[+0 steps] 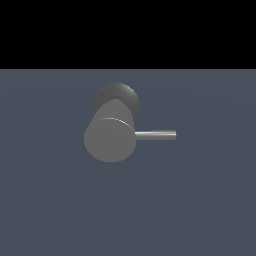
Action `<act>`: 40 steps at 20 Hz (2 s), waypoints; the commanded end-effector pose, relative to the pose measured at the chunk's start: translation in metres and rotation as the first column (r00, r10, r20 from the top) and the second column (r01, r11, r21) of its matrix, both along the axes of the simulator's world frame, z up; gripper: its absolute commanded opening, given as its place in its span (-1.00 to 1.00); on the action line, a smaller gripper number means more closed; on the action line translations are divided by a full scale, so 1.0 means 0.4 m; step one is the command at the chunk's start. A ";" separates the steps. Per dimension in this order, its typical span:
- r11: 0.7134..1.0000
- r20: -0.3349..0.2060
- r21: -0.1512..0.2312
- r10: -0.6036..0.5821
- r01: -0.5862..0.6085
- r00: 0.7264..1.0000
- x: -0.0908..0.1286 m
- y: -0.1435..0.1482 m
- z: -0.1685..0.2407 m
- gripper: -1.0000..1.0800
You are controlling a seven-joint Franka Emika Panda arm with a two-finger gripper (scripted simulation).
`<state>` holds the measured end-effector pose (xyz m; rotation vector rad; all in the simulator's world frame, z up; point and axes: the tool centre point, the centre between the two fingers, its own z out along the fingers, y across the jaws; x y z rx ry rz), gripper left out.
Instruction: Turn on the faucet by rotating a designated handle.
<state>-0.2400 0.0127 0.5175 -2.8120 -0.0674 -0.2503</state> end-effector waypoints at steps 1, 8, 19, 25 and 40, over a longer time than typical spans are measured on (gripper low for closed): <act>0.996 0.044 0.087 0.007 -0.011 0.999 0.003 -0.005 0.026 -1.00; 0.946 0.166 0.321 -0.002 -0.052 0.986 0.013 -0.036 0.100 -1.00; 0.863 0.255 0.497 -0.044 -0.092 0.966 0.020 -0.080 0.159 -1.00; 0.842 0.271 0.530 -0.055 -0.101 0.961 0.022 -0.091 0.170 -1.00; 0.855 0.307 0.494 -0.004 -0.156 0.952 0.028 -0.050 0.182 -1.00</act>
